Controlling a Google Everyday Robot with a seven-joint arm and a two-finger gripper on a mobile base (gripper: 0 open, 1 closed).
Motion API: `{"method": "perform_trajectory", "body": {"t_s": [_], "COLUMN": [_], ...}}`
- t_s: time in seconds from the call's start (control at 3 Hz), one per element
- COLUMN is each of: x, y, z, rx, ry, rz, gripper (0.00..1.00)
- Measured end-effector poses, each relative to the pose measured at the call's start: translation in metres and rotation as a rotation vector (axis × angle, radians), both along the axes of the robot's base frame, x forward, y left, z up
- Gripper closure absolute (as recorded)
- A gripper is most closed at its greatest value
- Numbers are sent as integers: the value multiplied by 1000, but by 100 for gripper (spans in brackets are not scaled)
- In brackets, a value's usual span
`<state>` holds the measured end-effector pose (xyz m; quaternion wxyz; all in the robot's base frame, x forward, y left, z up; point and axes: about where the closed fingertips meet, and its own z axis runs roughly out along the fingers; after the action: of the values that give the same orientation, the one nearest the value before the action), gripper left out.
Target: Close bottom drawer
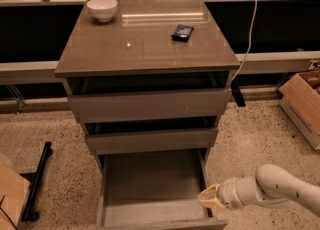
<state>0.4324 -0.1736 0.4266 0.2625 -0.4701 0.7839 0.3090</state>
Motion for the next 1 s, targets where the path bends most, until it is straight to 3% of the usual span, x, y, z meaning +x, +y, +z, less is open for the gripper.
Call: {"method": "perform_trajectory", "body": {"t_s": [0.33,1.0], "x": [3,-8], "y": [0,-13], "z": [-32,-102], "rx": [6,-22], "ry": [4,99], "rz": [-18,-67], "gripper": [100,100]}}
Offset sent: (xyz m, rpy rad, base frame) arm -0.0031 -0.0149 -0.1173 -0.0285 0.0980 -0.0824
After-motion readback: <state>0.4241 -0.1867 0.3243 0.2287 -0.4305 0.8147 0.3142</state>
